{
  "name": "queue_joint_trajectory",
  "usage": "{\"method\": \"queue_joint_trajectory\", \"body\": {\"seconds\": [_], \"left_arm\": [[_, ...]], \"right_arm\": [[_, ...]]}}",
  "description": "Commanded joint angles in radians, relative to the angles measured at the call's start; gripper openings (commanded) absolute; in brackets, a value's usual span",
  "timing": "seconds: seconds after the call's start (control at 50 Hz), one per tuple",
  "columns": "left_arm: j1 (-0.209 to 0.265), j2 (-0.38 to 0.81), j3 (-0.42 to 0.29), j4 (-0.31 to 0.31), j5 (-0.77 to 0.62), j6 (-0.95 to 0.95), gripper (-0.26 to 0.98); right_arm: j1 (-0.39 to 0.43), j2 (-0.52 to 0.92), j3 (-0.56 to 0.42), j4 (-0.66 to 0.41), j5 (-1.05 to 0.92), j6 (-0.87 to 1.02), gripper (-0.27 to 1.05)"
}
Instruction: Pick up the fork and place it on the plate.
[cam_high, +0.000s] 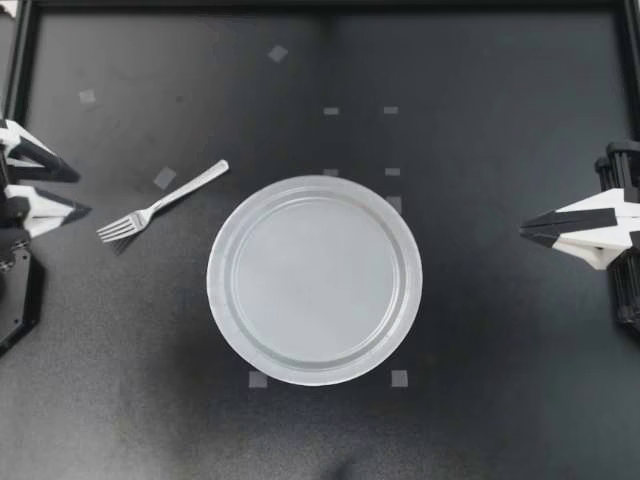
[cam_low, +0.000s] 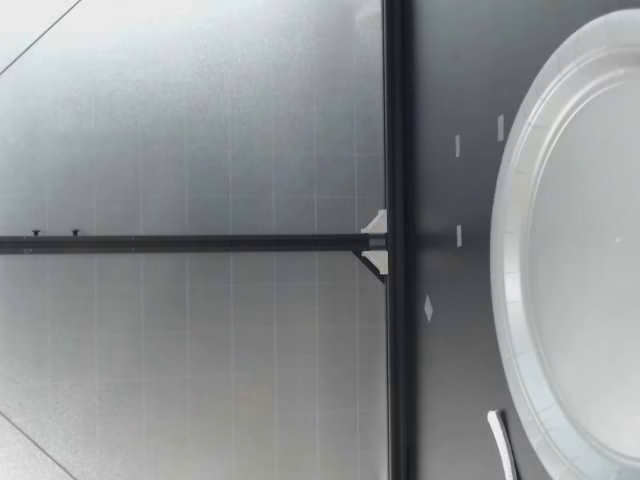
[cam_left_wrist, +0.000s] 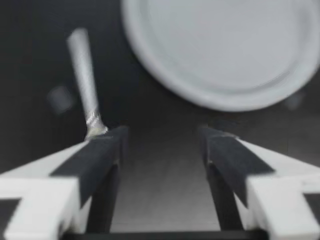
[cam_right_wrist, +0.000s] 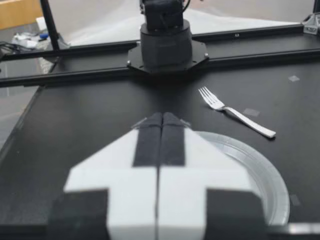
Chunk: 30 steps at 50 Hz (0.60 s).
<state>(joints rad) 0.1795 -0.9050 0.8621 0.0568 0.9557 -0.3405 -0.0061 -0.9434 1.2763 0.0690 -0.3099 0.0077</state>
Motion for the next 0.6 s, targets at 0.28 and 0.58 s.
{"method": "queue_joint_trajectory", "body": {"seconds": [0.28,0.58], "left_arm": [[0.005,0.241,-0.031,0.051,0.021,-0.003,0.52],[0.051,0.44,0.023,0.109,-0.141,0.008,0.52]], "right_arm": [[-0.005,0.011,0.003,0.025,-0.008,0.0,-0.08],[-0.005,0.011,0.021,0.026,-0.011,0.061,-0.08]]}}
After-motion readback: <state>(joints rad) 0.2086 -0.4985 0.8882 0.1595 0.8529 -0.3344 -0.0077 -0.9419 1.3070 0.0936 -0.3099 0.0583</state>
